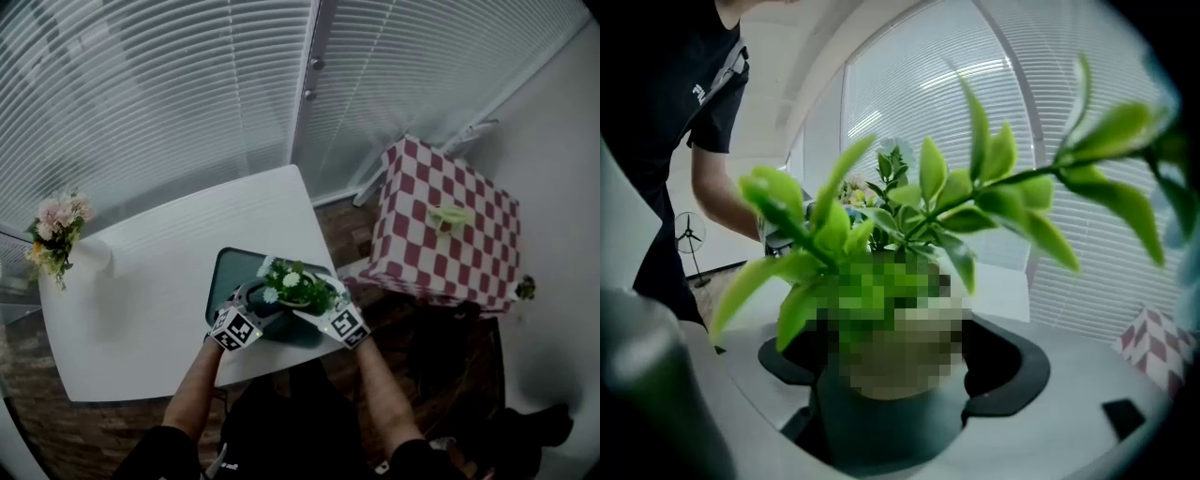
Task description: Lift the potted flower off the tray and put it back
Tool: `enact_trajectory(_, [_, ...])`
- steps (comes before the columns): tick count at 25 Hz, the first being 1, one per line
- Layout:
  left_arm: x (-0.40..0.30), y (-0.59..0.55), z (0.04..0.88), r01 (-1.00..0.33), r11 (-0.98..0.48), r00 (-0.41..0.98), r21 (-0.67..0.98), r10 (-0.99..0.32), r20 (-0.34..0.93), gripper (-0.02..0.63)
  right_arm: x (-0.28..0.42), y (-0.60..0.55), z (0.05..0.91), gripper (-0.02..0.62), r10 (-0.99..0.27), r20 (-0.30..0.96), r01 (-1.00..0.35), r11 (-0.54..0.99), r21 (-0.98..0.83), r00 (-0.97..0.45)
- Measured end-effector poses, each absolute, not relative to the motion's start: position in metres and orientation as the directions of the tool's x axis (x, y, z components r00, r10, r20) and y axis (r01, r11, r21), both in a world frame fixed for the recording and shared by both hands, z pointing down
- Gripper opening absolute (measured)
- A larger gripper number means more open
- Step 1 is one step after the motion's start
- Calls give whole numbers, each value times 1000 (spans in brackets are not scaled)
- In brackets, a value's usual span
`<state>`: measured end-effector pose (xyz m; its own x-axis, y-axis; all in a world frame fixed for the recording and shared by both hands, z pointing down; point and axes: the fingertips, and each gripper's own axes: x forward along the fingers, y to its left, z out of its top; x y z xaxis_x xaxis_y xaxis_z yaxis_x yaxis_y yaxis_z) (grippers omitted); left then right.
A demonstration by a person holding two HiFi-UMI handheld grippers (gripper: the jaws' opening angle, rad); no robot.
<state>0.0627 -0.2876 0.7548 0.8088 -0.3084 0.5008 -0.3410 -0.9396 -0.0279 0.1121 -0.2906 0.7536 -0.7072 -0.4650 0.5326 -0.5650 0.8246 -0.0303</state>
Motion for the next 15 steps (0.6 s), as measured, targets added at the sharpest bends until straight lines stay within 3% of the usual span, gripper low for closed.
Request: enact_trajectory(15, [52,-248,681,-333,-941,840,-67,-328,433,302,98,-249,677,402,-515,484,-560,826,61,-708])
